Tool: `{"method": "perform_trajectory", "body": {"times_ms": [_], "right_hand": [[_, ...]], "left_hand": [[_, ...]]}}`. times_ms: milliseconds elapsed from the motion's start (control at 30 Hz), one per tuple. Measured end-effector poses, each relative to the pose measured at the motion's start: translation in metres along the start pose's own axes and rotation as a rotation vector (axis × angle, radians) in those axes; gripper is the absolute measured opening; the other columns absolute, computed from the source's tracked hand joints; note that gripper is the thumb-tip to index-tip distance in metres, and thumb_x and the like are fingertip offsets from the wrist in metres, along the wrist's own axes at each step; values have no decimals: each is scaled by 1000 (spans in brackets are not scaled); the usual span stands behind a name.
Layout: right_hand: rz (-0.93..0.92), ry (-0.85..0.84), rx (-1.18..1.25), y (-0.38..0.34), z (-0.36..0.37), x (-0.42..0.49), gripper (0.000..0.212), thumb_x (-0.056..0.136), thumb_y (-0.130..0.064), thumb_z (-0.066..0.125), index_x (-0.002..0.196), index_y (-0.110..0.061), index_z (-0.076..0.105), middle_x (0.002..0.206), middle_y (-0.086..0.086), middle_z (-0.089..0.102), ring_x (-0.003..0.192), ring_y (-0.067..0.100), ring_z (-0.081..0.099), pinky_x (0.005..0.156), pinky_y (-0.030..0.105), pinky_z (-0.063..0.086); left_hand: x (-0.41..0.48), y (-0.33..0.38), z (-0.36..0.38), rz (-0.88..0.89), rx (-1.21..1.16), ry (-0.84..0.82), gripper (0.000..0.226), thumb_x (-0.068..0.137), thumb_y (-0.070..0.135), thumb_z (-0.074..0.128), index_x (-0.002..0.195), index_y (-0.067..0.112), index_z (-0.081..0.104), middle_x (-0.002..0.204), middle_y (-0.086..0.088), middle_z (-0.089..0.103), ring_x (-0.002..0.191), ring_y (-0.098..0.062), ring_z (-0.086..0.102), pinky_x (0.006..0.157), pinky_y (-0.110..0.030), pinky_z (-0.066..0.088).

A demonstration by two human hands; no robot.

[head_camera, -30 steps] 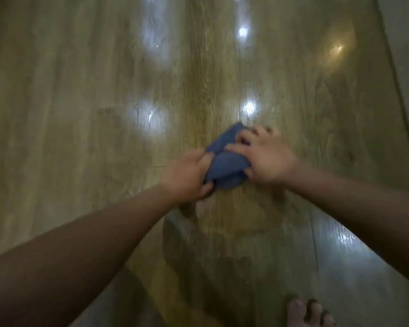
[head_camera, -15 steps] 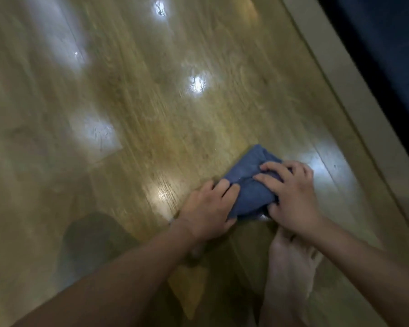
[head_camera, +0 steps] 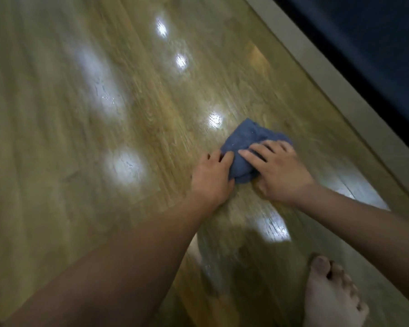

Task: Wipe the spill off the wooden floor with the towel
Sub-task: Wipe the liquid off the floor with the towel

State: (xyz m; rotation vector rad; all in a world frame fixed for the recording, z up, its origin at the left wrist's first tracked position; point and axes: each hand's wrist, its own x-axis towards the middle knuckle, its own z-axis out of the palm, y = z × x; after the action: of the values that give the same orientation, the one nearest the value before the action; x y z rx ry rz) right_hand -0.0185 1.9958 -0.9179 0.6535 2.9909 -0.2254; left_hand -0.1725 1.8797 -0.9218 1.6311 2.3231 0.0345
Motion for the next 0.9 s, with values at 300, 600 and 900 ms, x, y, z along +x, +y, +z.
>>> {"method": "perform_trajectory", "body": {"times_ms": [300, 600, 900], "right_hand": [[276, -72, 28, 41, -9, -87, 60, 68, -46, 77, 114, -10, 64, 128, 10, 54, 114, 35, 52, 91, 46, 42], [117, -43, 66, 58, 4, -67, 90, 77, -34, 69, 153, -34, 22, 143, 9, 52, 118, 39, 52, 88, 51, 50], [877, -16, 82, 82, -17, -35, 74, 96, -40, 51, 157, -38, 9, 140, 22, 40, 114, 46, 52, 89, 48, 45]], "left_hand": [[40, 64, -12, 498, 269, -98, 54, 81, 29, 57, 134, 28, 48, 123, -2, 58, 117, -27, 52, 98, -42, 33], [31, 12, -24, -153, -20, -108, 121, 64, 68, 78, 155, 26, 10, 164, -12, 4, 149, -37, 8, 117, -54, 21], [-45, -172, -58, -404, 33, -438, 136, 54, 52, 91, 158, 29, 7, 164, -12, 10, 151, -27, 15, 120, -44, 22]]}}
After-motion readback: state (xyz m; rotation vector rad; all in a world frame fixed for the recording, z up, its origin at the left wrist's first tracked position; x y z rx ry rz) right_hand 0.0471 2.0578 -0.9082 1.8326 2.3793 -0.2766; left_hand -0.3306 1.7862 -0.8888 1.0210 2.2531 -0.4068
